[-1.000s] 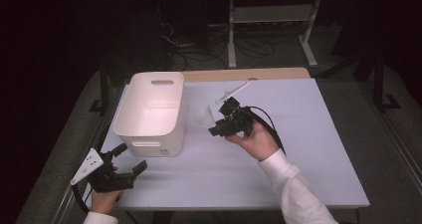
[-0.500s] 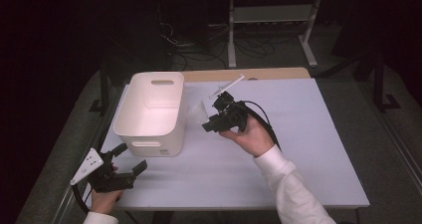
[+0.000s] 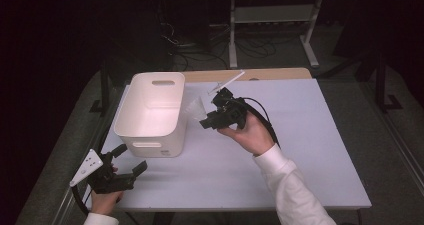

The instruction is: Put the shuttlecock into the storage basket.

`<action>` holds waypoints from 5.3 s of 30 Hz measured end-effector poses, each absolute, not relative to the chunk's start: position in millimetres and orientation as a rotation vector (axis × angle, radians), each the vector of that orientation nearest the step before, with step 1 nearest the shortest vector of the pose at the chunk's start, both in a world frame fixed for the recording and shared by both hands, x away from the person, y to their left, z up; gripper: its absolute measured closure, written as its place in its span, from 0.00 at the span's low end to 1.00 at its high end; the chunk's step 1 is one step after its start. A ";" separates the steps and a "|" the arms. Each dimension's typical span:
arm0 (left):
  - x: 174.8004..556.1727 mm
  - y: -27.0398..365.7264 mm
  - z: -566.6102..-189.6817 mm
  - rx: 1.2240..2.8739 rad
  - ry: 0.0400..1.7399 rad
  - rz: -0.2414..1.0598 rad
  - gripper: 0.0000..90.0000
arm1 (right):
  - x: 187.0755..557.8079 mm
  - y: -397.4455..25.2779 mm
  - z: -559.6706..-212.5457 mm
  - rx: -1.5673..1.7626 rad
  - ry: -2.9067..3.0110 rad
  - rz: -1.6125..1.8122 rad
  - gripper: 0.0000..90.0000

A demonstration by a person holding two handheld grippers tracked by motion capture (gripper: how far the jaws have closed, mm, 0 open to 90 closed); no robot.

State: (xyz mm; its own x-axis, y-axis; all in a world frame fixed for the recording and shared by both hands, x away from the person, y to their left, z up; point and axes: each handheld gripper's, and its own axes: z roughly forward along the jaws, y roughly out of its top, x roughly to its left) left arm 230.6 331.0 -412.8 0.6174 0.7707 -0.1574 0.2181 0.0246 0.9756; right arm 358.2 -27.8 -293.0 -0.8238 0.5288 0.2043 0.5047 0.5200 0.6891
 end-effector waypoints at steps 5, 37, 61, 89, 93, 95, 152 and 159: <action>230.6 331.0 -412.7 1.527 0.863 0.523 0.00 | 359.1 -24.0 -287.9 0.923 2.711 1.223 0.70; 230.3 331.9 -413.0 1.537 0.871 0.527 0.00 | 376.9 35.8 -270.1 0.685 2.763 1.208 0.70; 230.7 331.8 -413.1 1.547 0.859 0.531 0.00 | 387.4 61.3 -270.1 0.631 2.789 1.196 0.70; 230.5 332.1 -413.1 1.535 0.866 0.522 0.00 | 409.9 96.9 -287.0 0.605 2.829 1.175 0.70; 230.6 332.1 -413.2 1.536 0.865 0.523 0.00 | 410.4 102.4 -287.4 0.594 2.835 1.152 0.70; 230.5 332.1 -413.1 1.535 0.866 0.522 0.00 | 411.2 105.2 -287.9 0.576 2.833 1.155 0.70; 231.8 331.3 -413.4 1.559 0.864 0.523 0.00 | 421.7 65.3 -291.9 0.555 2.782 1.301 0.00; 232.3 331.9 -413.5 1.566 0.855 0.532 0.00 | 423.4 54.1 -293.4 0.586 2.762 1.334 0.00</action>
State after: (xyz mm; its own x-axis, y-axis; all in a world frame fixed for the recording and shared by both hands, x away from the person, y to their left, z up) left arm 232.3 331.9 -413.5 0.6234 0.7708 -0.1310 0.2238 -0.0154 0.9745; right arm 423.4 54.1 -293.4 -0.9293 0.3403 0.1433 0.3239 0.5647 0.7591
